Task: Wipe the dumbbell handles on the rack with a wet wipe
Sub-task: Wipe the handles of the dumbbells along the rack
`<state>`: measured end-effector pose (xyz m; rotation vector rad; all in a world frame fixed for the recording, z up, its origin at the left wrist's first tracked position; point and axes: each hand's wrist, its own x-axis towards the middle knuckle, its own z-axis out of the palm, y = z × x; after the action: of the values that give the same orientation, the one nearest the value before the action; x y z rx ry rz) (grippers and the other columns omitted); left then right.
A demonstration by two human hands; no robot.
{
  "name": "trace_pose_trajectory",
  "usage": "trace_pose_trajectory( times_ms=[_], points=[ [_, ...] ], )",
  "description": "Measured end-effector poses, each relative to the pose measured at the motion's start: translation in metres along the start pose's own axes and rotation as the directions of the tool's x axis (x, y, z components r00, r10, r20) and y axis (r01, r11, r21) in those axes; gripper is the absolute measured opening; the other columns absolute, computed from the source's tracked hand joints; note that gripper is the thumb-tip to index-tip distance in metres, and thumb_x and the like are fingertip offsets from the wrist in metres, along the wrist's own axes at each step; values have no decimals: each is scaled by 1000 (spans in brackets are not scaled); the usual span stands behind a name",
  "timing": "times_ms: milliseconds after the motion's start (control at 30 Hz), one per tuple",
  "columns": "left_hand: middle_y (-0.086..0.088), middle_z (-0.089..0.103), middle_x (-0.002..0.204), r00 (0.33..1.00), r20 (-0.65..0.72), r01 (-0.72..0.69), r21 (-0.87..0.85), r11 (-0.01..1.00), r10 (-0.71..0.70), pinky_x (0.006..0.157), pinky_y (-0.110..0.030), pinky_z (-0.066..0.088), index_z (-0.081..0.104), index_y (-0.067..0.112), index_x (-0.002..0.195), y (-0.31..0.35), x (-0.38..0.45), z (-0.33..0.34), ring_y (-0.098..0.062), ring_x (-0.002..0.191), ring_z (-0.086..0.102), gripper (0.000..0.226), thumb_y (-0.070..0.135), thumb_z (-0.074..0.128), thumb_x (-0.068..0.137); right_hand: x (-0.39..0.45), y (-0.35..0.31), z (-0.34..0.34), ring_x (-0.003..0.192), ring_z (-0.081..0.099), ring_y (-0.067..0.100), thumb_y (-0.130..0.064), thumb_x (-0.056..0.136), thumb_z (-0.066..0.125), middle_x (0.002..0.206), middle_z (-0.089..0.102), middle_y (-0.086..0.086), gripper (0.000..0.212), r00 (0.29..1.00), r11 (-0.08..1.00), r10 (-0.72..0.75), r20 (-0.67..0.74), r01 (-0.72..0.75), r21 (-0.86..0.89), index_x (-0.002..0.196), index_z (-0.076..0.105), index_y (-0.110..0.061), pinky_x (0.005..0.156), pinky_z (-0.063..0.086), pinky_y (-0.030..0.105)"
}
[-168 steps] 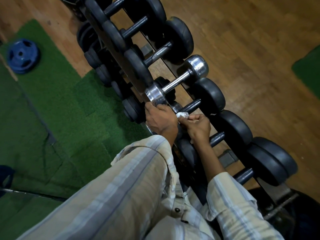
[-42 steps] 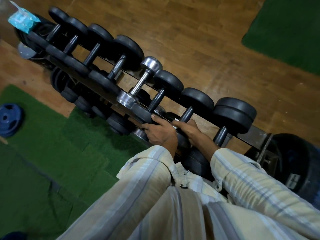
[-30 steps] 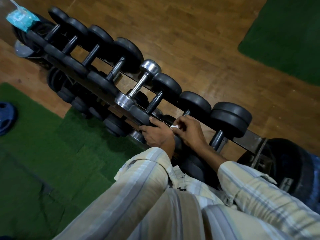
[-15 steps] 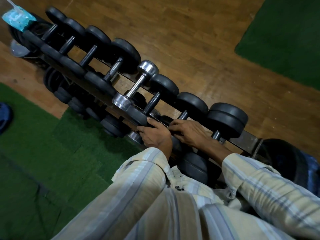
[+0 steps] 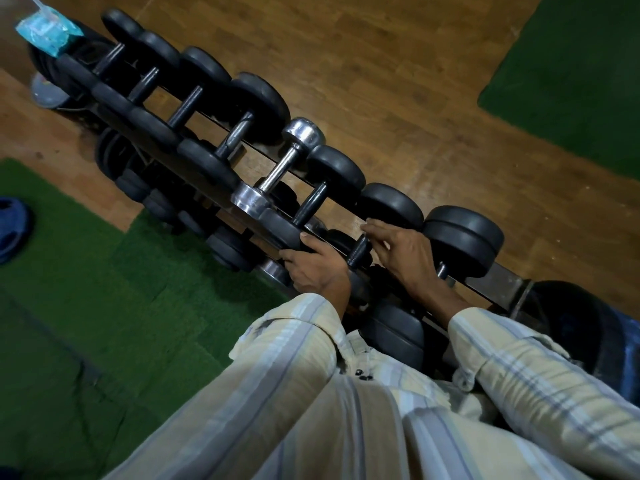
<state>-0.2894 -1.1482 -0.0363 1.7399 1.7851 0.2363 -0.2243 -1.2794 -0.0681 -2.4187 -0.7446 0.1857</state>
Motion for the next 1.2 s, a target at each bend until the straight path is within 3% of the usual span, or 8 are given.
trace_pose_trajectory(
  times_ms=[100, 233, 467, 700, 833, 933, 1033, 1200],
  points=[
    [-28, 58, 134, 1000, -8, 7, 12, 1000, -7, 95, -49, 46, 39, -3, 145, 1, 0, -2, -45, 118, 58, 70, 53, 34, 104, -18, -11, 6, 116, 67, 3, -28, 93, 68, 134, 65, -22, 38, 965, 978, -194, 177, 176, 108, 128, 68, -44, 84, 59, 31],
    [-26, 58, 135, 1000, 3, 15, 5, 1000, -15, 96, -48, 47, 40, -2, 144, 3, -2, -3, -44, 119, 58, 69, 53, 34, 104, -25, -12, 0, 112, 67, -1, -42, 97, 61, 131, 65, -27, 32, 965, 970, -235, 117, 225, 95, 127, 67, -48, 75, 58, 25],
    [-28, 52, 142, 999, 32, 25, -9, 1000, -24, 102, -48, 42, 32, -4, 152, 5, -4, -6, -44, 126, 53, 72, 51, 34, 105, -3, -3, 6, 110, 68, -1, -38, 100, 64, 127, 69, -21, 24, 968, 987, 123, -219, -97, 128, 122, 73, -38, 81, 60, 27],
    [-28, 48, 147, 998, 48, 28, -15, 1000, -27, 104, -47, 42, 25, -2, 156, 4, -4, -8, -44, 129, 51, 74, 51, 33, 105, -8, -12, 18, 108, 70, 0, -33, 97, 70, 120, 74, -14, 22, 907, 946, 268, -325, -186, 264, 118, 78, -27, 88, 60, 29],
    [-27, 47, 148, 998, 54, 28, -19, 999, -27, 105, -46, 41, 27, -2, 155, 6, -6, -10, -43, 131, 50, 72, 50, 34, 106, -9, -14, 17, 87, 75, 7, -39, 97, 70, 102, 79, -6, 24, 860, 914, 381, -339, -294, 281, 110, 81, -23, 75, 60, 29],
    [-27, 48, 147, 998, 52, 32, -20, 999, -31, 104, -46, 41, 27, -2, 155, 6, -5, -9, -44, 130, 50, 73, 51, 34, 105, -4, -12, 17, 63, 72, 10, -41, 94, 69, 72, 77, -2, 24, 741, 763, 626, -245, -515, 392, 95, 82, -20, 64, 61, 33],
    [-28, 48, 147, 998, 54, 24, -24, 999, -23, 104, -46, 41, 26, -3, 155, 5, -4, -10, -44, 129, 51, 73, 50, 34, 106, 4, -21, 20, 51, 69, 12, -25, 93, 71, 58, 72, 2, 20, 557, 408, 830, -13, -592, 695, 76, 75, -15, 55, 59, 31],
    [-27, 49, 145, 999, 47, 12, -30, 999, -11, 102, -47, 42, 27, -2, 154, 3, -5, -9, -44, 128, 51, 72, 51, 35, 105, 7, -21, 27, 46, 53, 14, -13, 92, 64, 54, 64, 6, 21, 448, 126, 837, 313, -716, 686, 72, 70, -15, 53, 42, 28]
  ],
)
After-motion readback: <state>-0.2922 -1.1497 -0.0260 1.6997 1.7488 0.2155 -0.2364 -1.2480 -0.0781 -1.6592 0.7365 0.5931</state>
